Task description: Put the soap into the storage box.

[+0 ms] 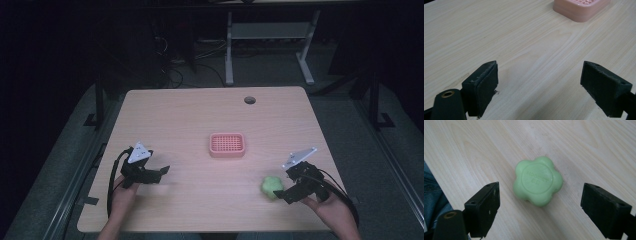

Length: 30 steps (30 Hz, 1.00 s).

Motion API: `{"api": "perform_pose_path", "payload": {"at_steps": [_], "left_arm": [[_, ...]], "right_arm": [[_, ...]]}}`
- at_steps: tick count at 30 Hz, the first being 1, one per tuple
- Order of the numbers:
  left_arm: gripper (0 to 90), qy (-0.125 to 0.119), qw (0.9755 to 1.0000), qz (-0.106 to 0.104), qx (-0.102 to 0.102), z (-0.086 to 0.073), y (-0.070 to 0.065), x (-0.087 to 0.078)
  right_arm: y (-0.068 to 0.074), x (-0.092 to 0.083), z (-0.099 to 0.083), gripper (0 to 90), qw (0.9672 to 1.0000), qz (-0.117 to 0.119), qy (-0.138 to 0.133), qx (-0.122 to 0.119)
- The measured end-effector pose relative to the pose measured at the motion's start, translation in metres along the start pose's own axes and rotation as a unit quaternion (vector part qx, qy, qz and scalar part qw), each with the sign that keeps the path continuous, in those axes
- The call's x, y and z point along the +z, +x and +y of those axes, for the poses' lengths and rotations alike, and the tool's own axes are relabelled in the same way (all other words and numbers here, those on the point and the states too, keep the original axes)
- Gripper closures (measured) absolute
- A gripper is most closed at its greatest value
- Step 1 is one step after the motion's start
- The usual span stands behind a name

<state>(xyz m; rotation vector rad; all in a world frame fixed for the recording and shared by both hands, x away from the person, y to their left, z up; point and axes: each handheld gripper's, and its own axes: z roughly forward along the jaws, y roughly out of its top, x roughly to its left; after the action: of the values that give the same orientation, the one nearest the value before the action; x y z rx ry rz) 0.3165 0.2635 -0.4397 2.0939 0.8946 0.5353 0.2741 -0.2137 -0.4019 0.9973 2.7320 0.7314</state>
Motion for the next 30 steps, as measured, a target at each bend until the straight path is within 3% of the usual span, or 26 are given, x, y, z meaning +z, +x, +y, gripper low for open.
{"api": "perform_pose_path", "payload": {"at_steps": [17, 30], "left_arm": [[14.4, 0.003, 1.0000, 0.000, 0.002, 0.000, 0.001, -0.001], [14.4, 0.001, 1.0000, 0.000, -0.001, 0.000, 0.002, -0.002]], "right_arm": [[0.003, 0.020, 0.020, 15.2, 0.9994, 0.007, 0.034, -0.004], [0.005, 0.039, 0.026, 15.4, 0.9974, -0.002, 0.071, -0.010]]}}
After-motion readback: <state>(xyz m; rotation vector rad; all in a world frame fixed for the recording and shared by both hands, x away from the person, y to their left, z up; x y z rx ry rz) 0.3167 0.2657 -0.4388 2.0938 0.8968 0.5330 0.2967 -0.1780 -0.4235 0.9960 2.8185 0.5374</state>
